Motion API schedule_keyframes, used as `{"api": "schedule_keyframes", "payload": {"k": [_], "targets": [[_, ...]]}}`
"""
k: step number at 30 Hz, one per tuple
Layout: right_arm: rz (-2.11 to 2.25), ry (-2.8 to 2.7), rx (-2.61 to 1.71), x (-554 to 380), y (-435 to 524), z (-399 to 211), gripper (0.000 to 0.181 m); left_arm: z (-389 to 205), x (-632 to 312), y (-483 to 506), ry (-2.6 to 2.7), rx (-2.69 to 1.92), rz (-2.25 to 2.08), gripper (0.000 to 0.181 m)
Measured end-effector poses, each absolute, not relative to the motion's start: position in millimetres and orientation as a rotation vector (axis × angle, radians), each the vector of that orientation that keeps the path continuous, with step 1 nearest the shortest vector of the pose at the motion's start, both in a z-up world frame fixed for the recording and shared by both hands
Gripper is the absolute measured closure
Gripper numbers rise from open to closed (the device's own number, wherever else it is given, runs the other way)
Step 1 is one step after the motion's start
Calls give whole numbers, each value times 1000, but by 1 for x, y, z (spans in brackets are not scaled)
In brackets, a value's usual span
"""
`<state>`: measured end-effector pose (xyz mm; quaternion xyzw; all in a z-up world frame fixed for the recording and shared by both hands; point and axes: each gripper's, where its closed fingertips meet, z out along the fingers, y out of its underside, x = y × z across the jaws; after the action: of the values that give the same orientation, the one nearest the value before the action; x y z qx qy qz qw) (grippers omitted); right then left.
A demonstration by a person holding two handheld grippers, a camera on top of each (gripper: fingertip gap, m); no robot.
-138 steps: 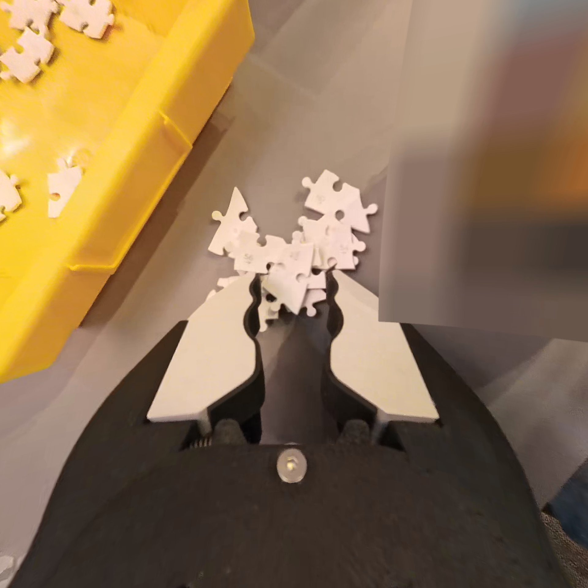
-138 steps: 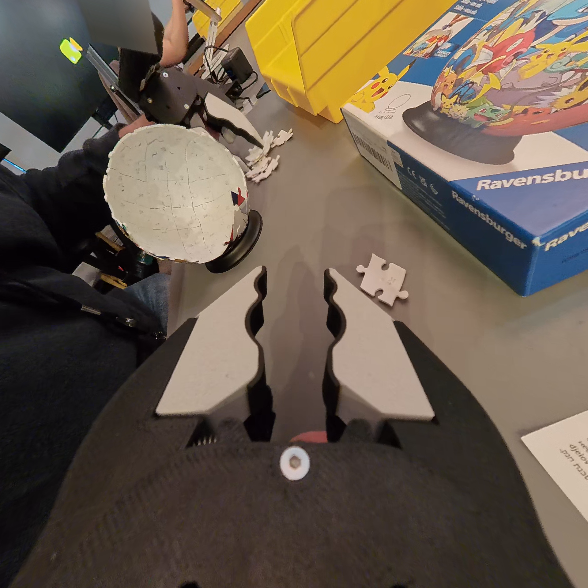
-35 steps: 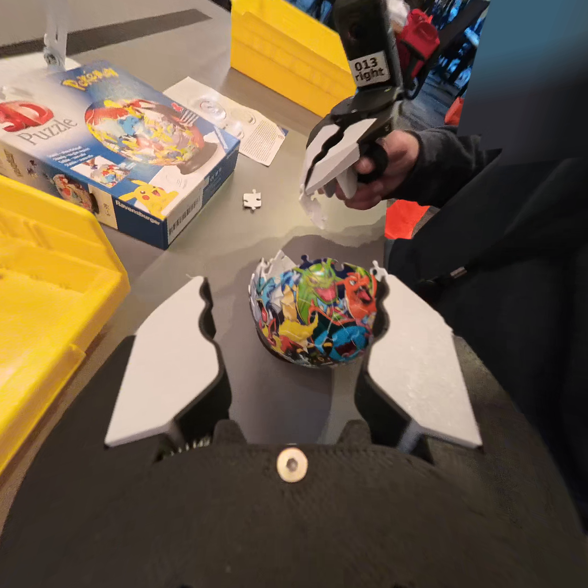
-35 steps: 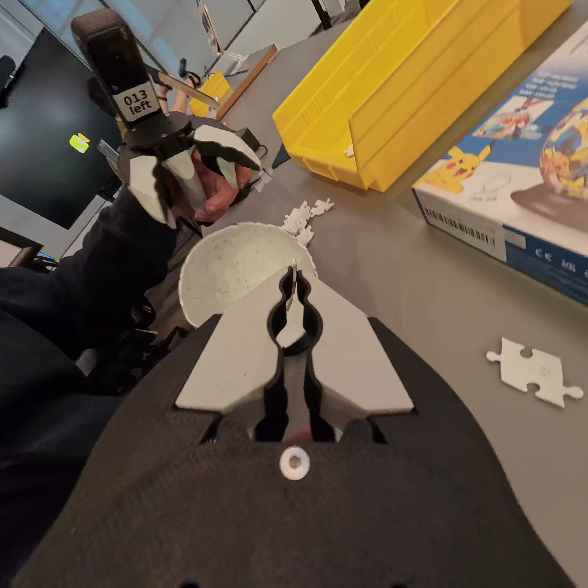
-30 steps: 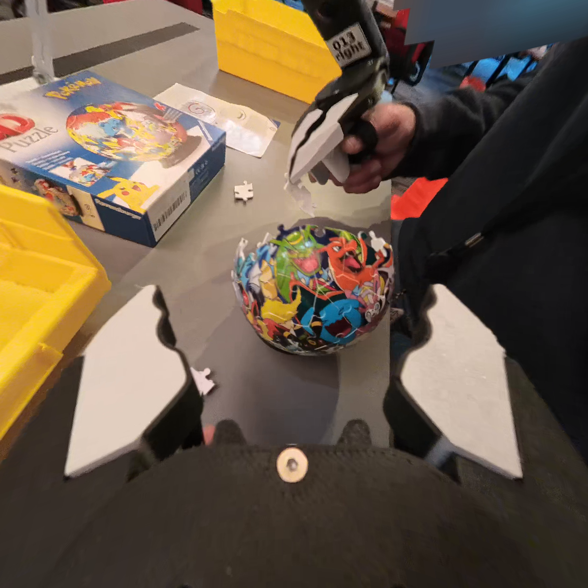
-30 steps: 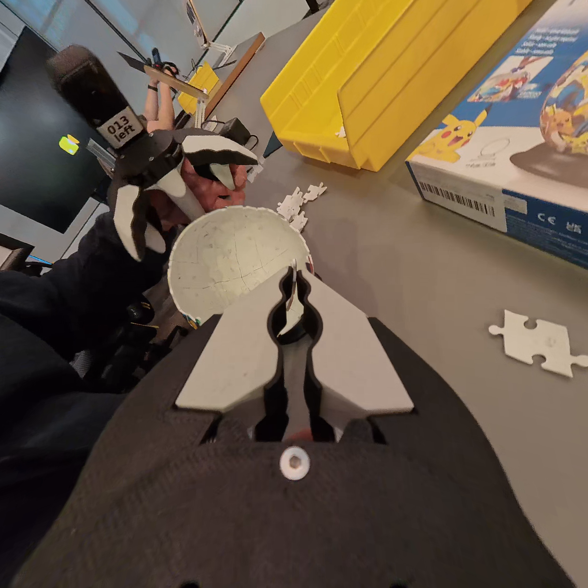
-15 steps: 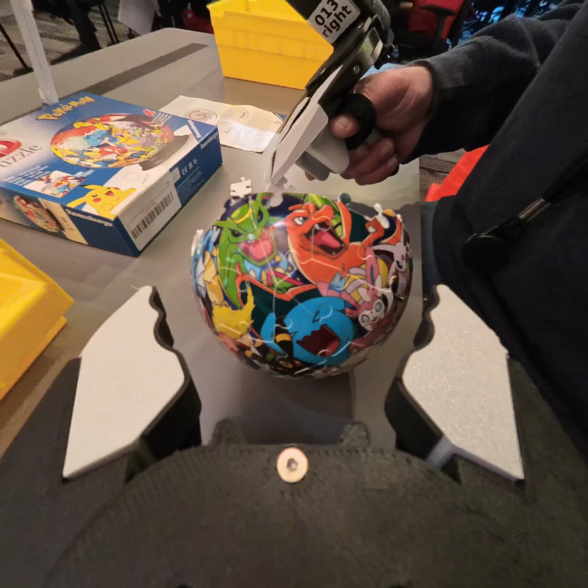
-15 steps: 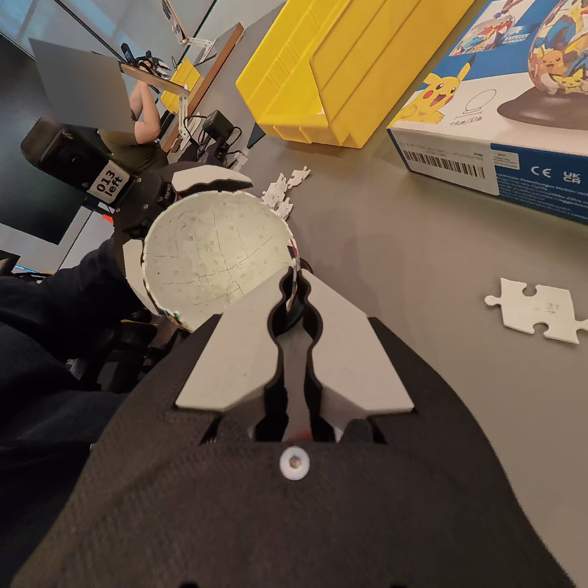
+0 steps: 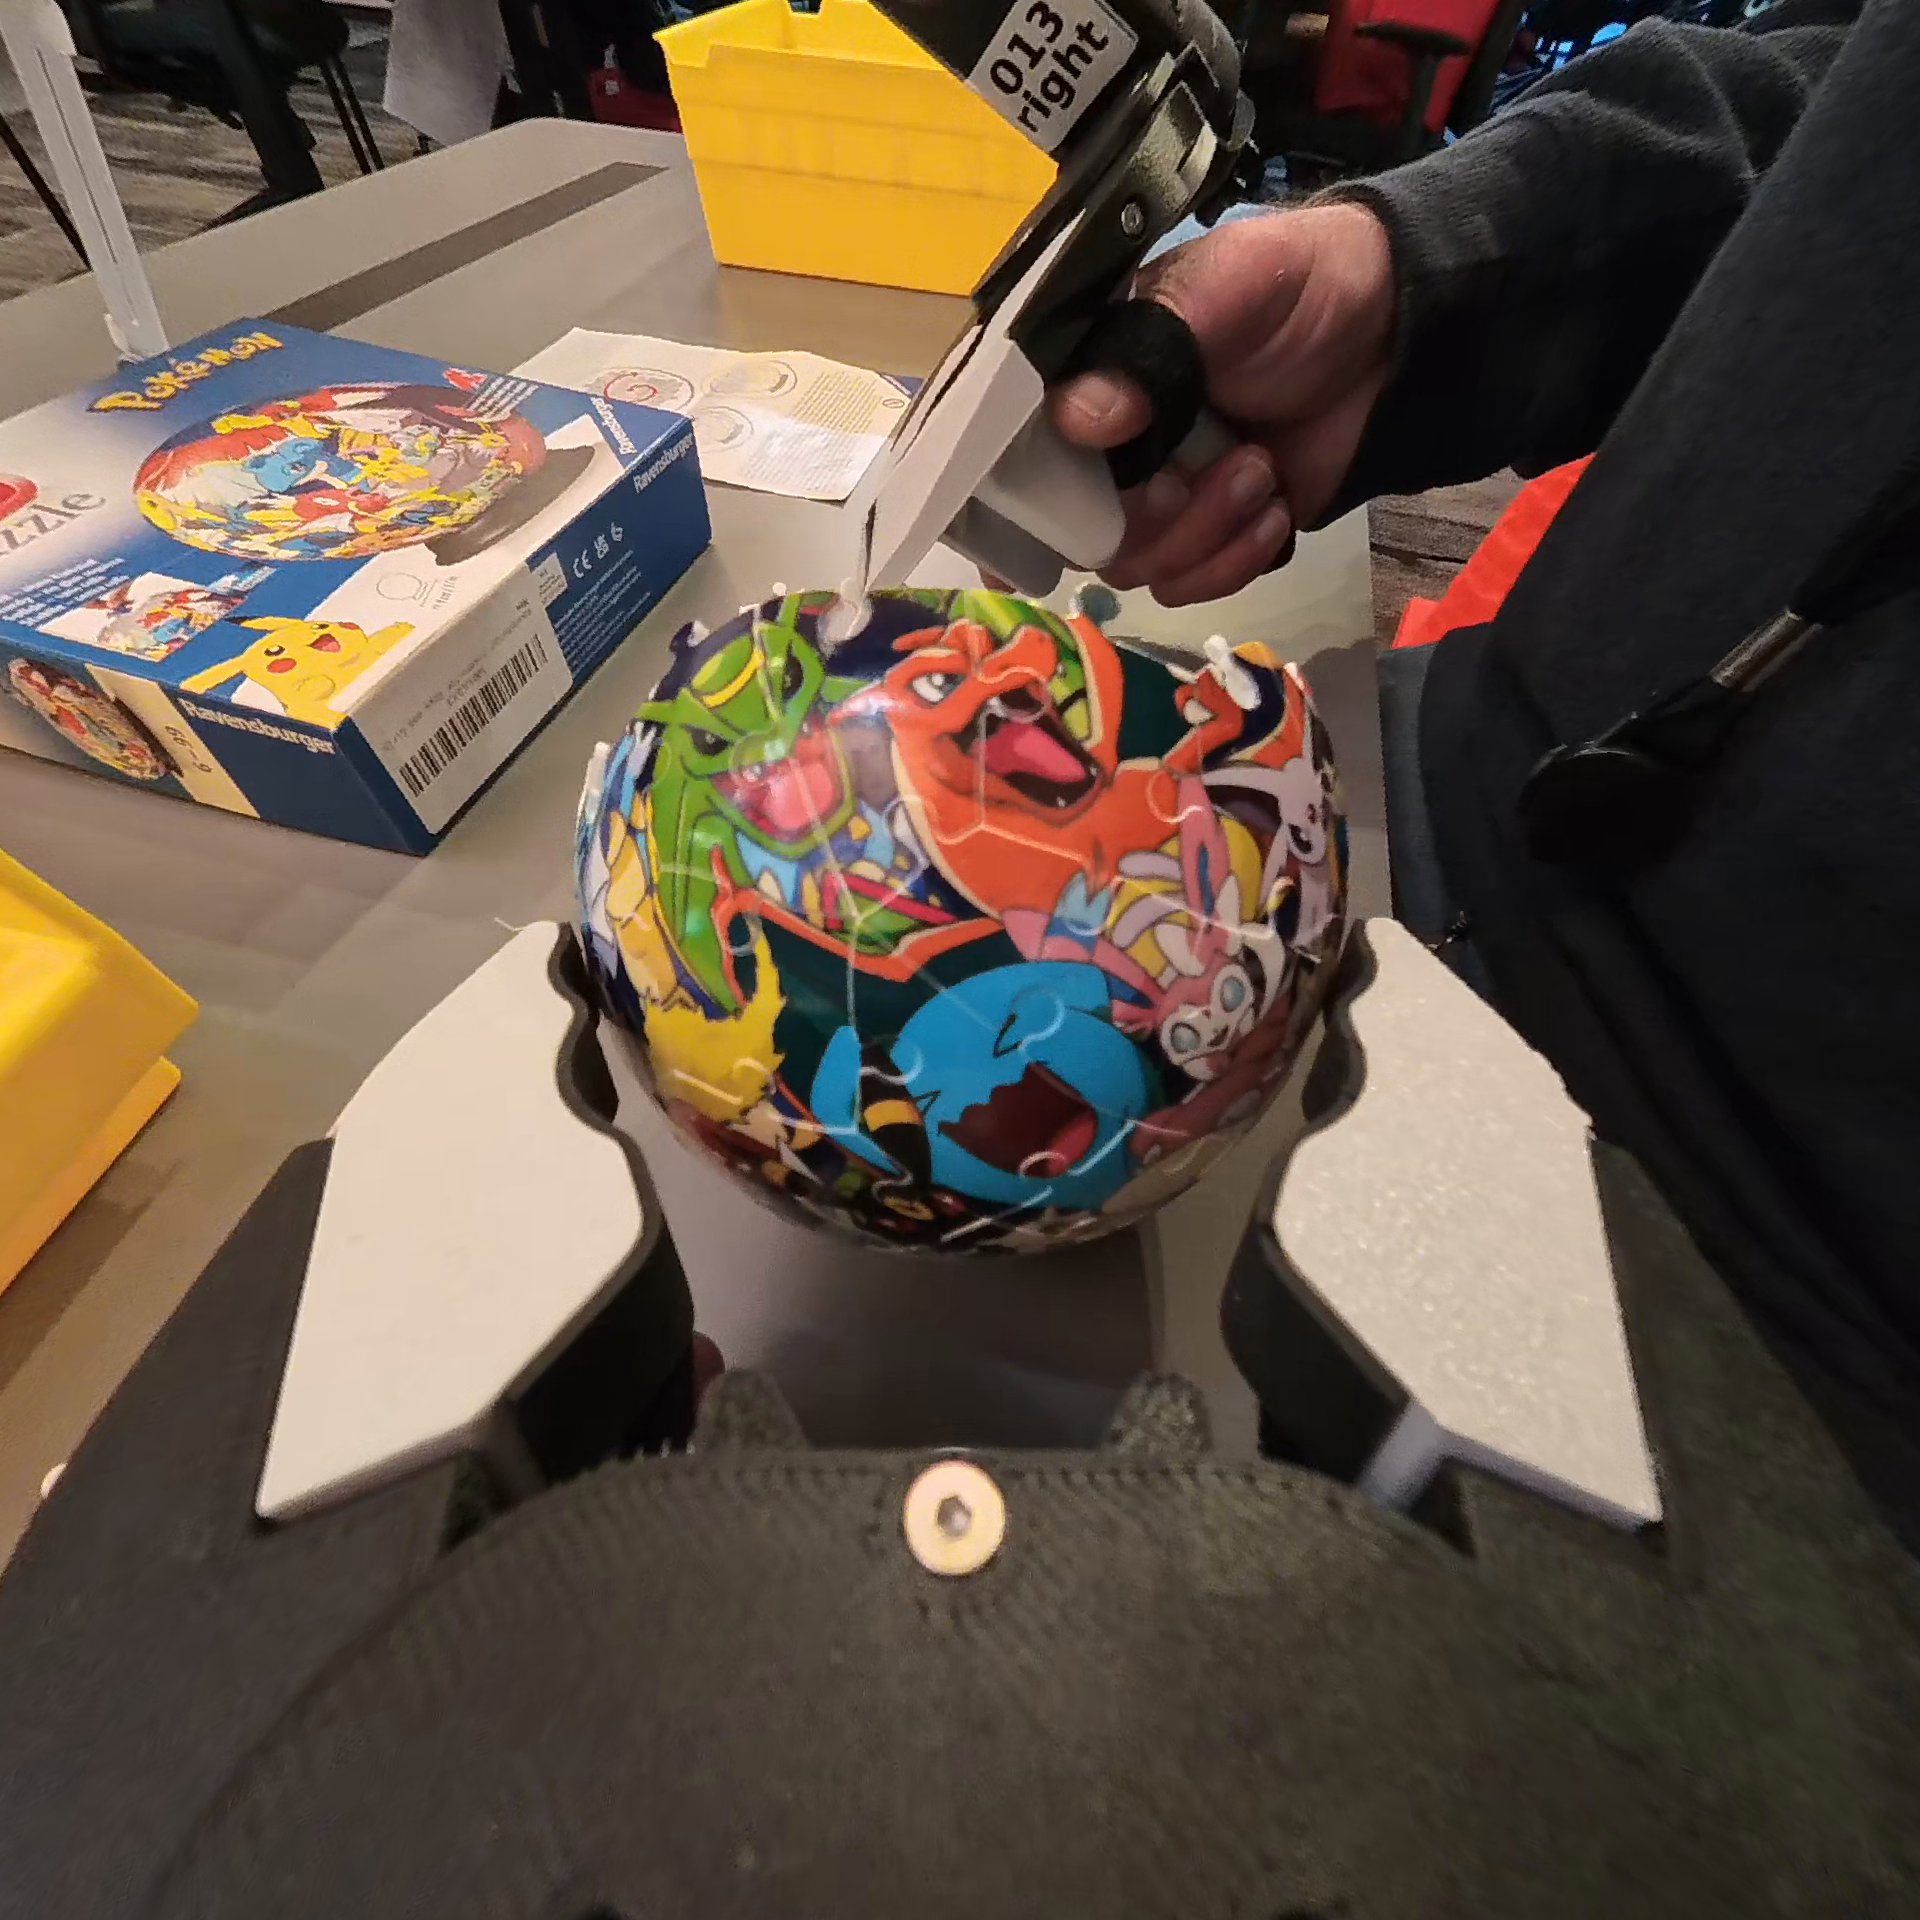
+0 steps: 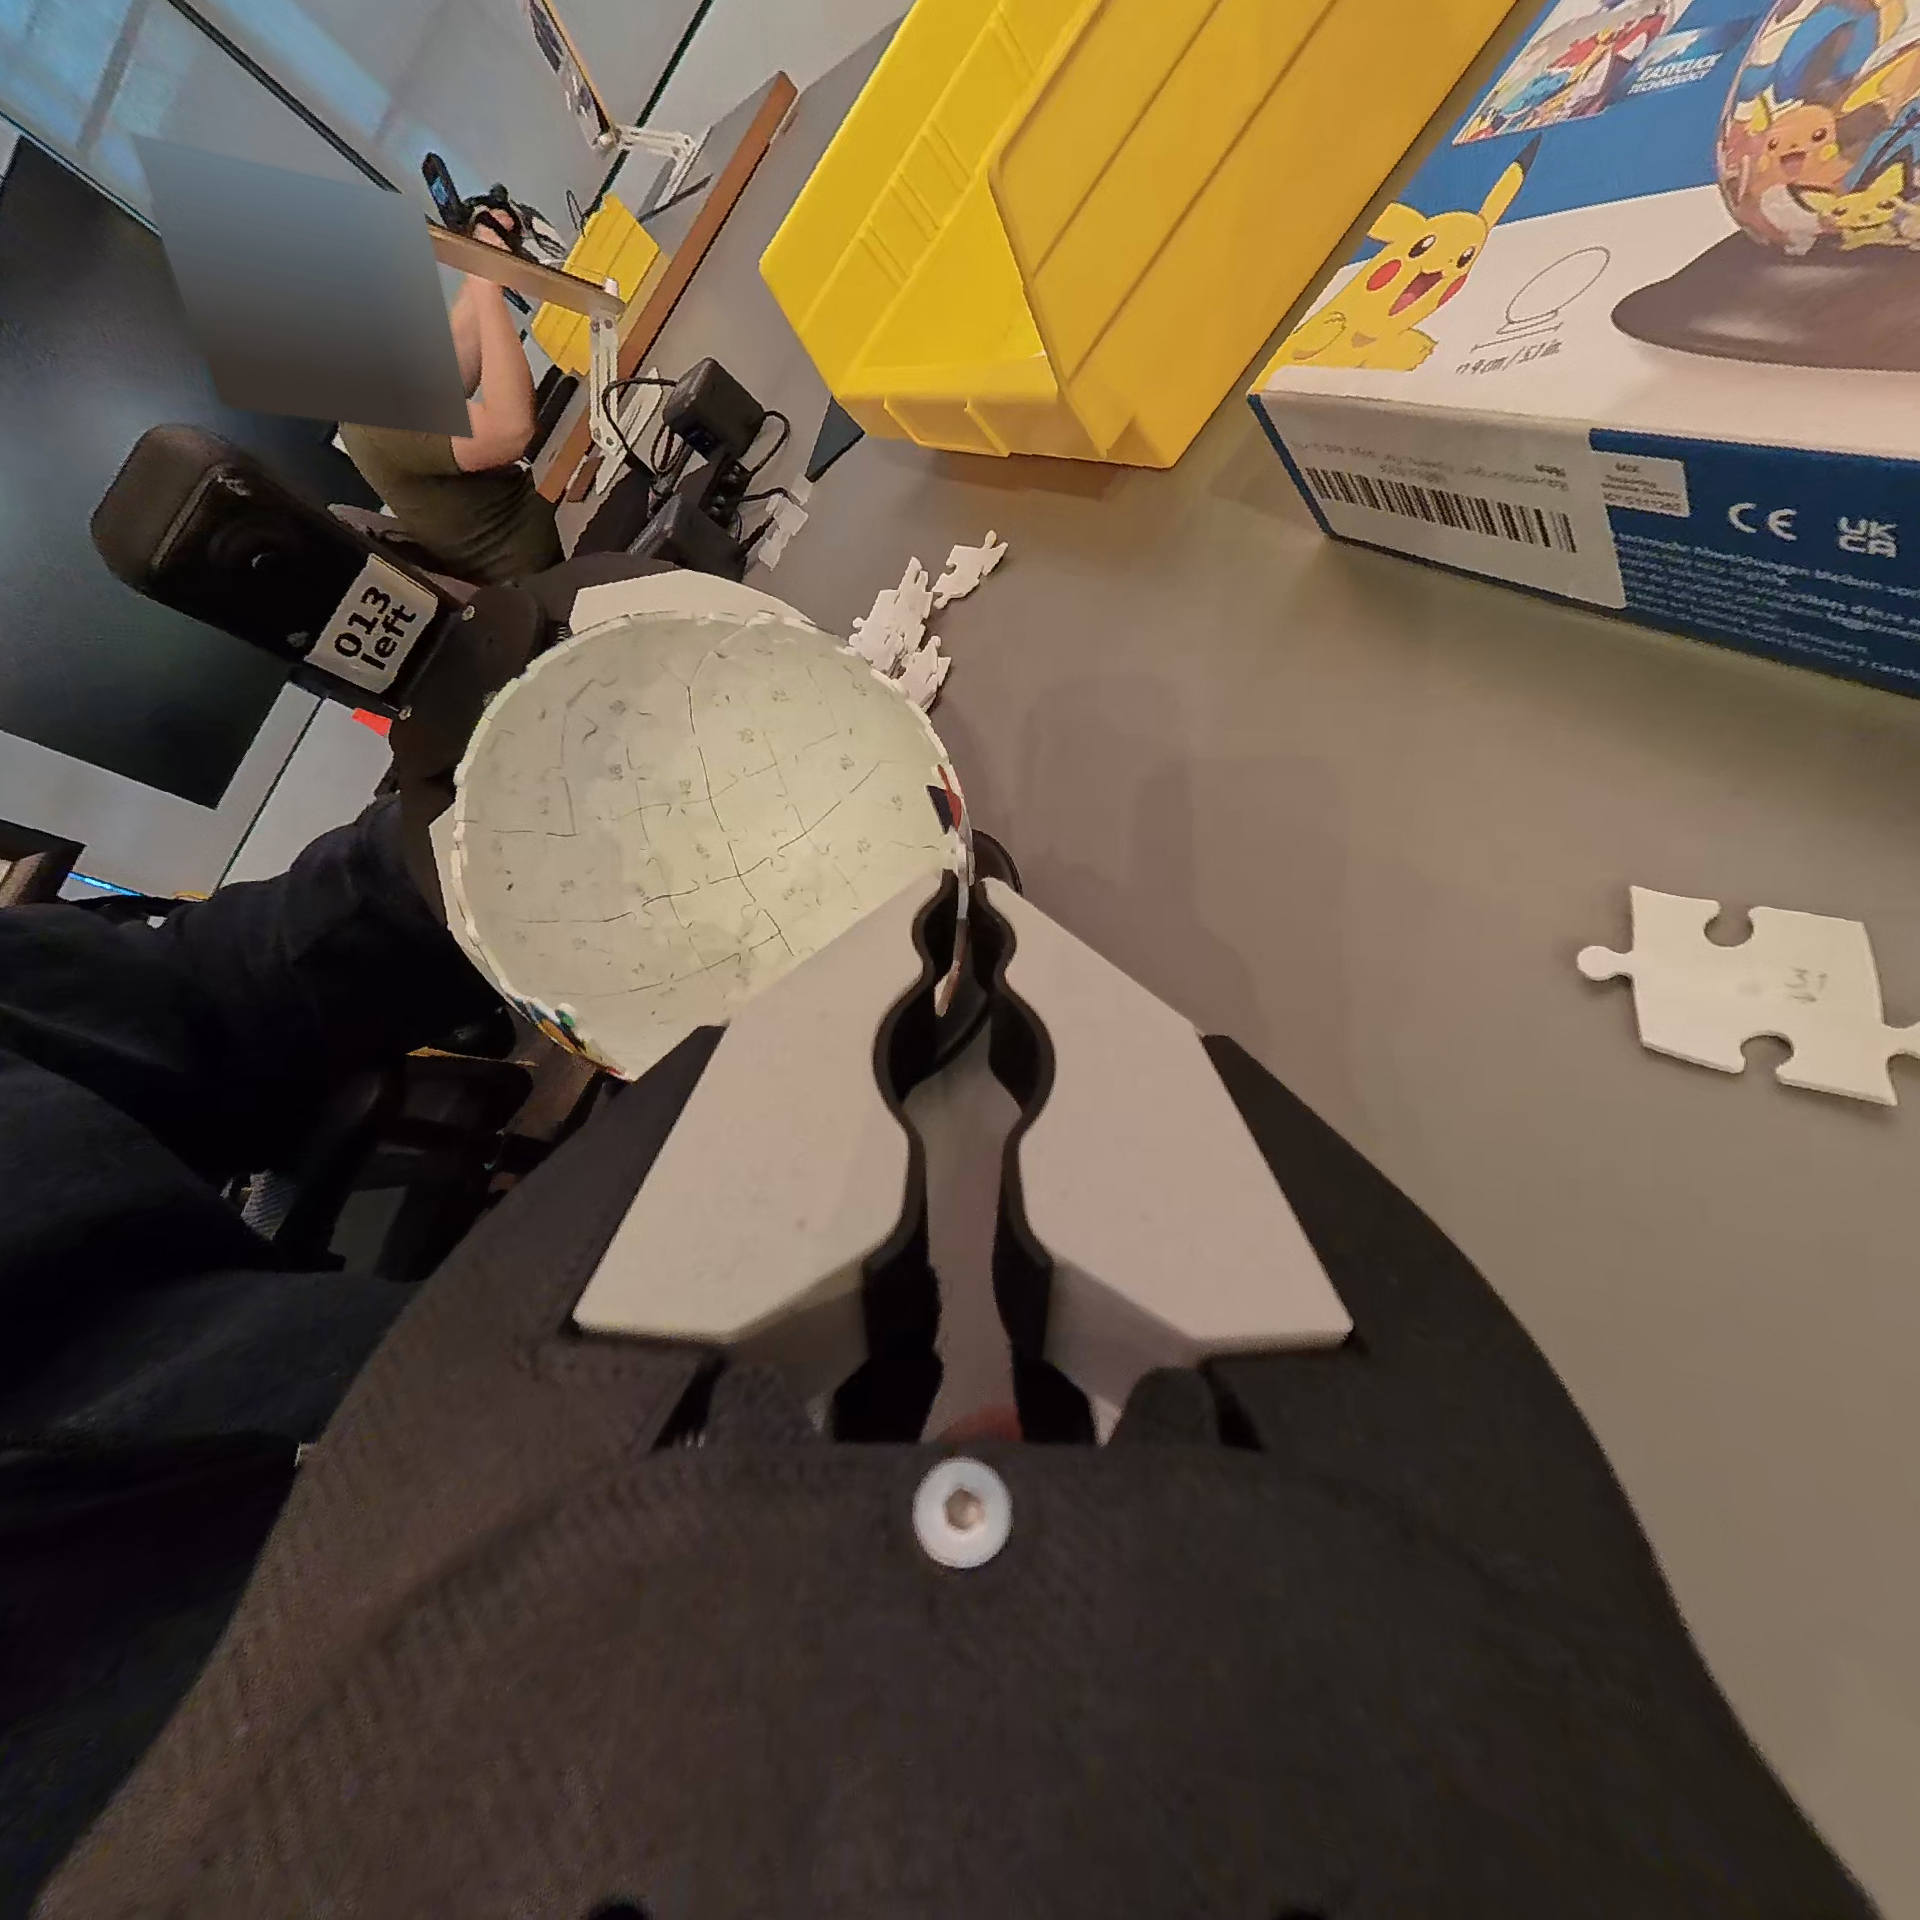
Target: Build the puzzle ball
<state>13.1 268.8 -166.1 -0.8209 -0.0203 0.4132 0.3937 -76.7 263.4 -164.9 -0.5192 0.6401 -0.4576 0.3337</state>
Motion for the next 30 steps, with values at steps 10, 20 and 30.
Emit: {"api": "schedule_keyframes", "payload": {"k": [10,20,30], "targets": [[1063,-41,-2074,14,269,-166,181,-163,-77,263,1704,-1339,-1163,53],[1091,-44,-2077,0,269,-166,181,-159,-83,266,1771,-1355,-1086,54],[1117,-34,-2099,-27,273,-173,181,-156,-90,268,1812,-1401,-1016,54]]}}
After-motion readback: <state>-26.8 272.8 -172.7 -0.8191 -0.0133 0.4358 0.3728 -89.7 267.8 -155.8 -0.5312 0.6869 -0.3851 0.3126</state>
